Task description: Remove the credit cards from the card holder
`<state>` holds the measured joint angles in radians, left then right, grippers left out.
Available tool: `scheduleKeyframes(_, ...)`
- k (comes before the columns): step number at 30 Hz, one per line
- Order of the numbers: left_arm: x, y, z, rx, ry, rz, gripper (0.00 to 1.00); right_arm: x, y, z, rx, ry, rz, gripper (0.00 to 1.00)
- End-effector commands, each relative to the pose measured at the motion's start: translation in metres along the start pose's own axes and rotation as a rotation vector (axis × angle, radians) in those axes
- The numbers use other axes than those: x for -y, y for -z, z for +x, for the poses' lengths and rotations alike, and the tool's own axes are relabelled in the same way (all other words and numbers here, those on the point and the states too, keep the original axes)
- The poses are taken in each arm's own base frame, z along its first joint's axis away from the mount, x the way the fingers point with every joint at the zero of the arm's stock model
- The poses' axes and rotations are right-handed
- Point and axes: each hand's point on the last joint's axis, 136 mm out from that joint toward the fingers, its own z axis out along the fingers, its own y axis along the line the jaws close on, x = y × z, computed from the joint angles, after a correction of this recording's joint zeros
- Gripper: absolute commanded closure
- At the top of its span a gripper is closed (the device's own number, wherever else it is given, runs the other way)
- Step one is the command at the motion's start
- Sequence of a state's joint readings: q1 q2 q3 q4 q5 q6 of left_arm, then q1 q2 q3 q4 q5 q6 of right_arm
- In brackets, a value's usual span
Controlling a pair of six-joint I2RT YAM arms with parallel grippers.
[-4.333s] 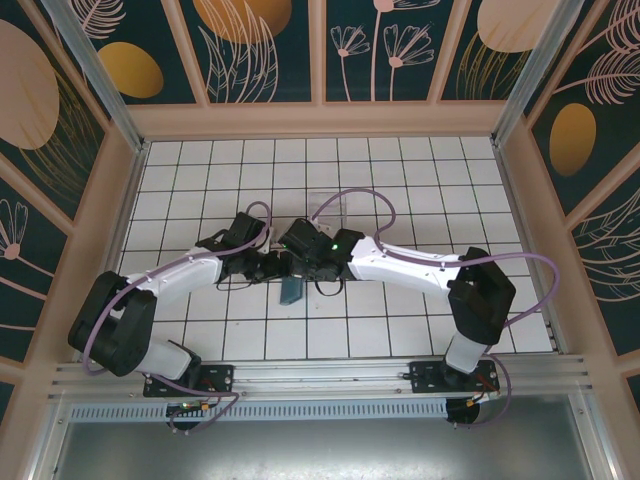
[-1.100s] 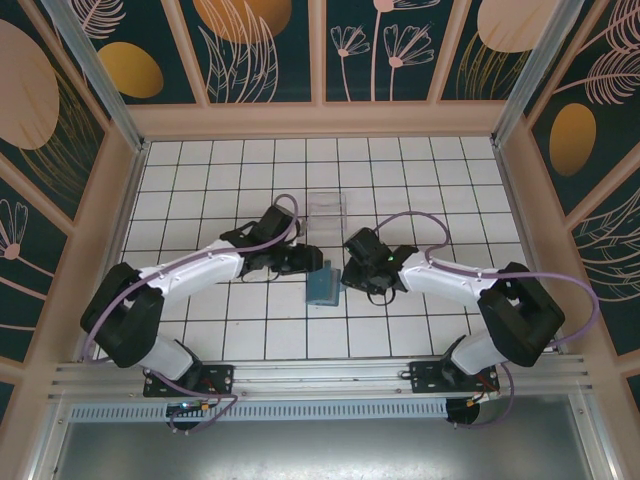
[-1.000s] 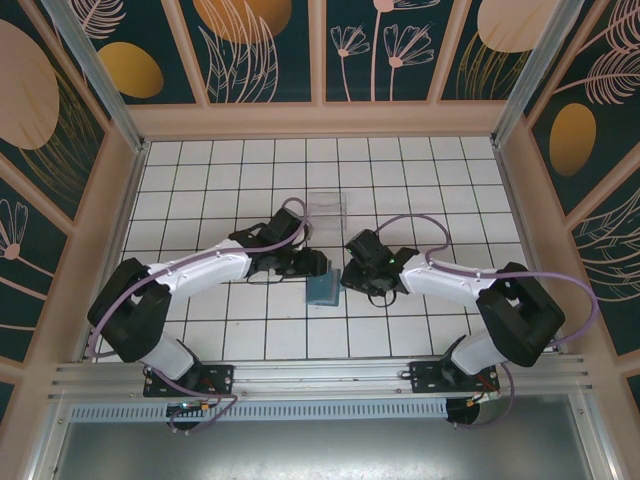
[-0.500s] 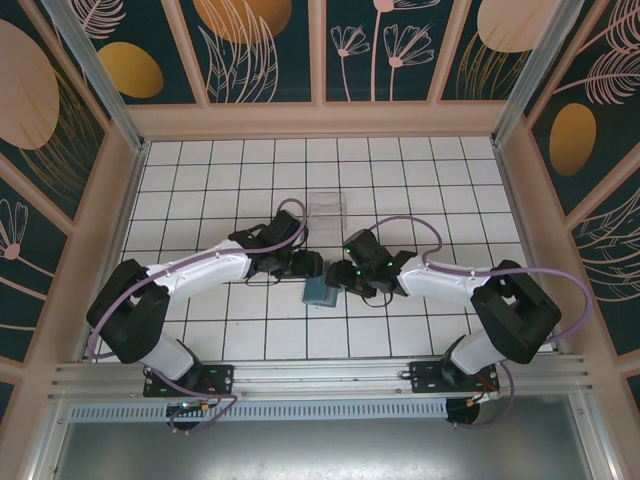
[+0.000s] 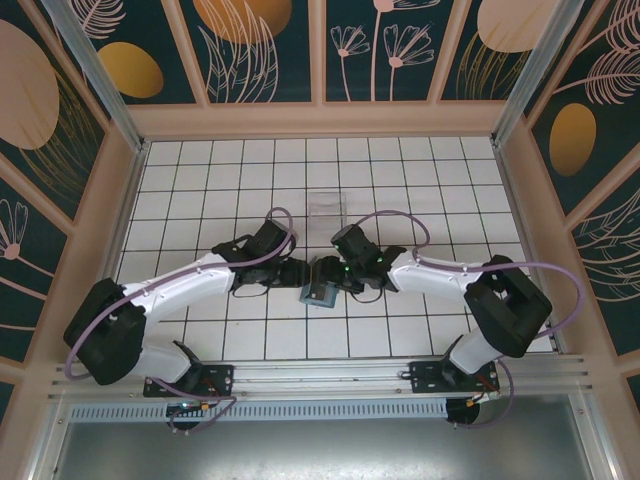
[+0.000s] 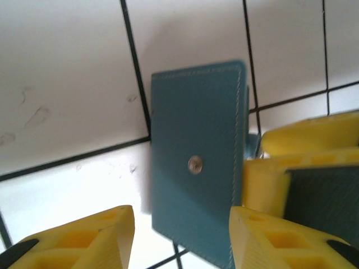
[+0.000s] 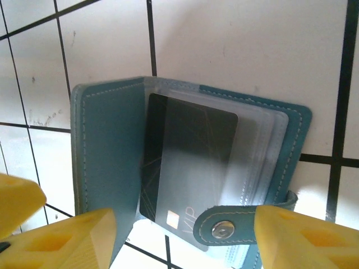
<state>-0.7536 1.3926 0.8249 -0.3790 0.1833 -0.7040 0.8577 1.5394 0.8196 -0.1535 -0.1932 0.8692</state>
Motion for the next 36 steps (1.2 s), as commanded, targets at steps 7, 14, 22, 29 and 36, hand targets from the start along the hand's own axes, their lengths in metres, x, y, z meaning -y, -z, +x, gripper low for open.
scheduleKeyframes(7,0.0,0.01,0.033,-0.075,-0.092,0.085,0.38,-0.012,-0.005,-0.005,-0.009,0.011,-0.002,0.3)
scheduleKeyframes(14,-0.005,-0.001,0.033,-0.09,-0.111,0.064,0.38,-0.015,-0.008,-0.006,-0.018,0.01,0.003,0.29)
scheduleKeyframes(22,-0.023,0.001,0.016,-0.01,-0.064,-0.067,0.49,-0.001,-0.003,-0.009,0.009,0.005,0.091,0.29)
scheduleKeyframes(29,-0.03,-0.002,0.004,0.037,-0.009,-0.117,0.49,0.023,-0.003,-0.009,0.014,0.026,0.238,0.29)
scheduleKeyframes(36,-0.046,-0.011,0.001,0.034,0.037,-0.178,0.62,0.032,-0.008,-0.003,-0.001,0.03,0.283,0.3)
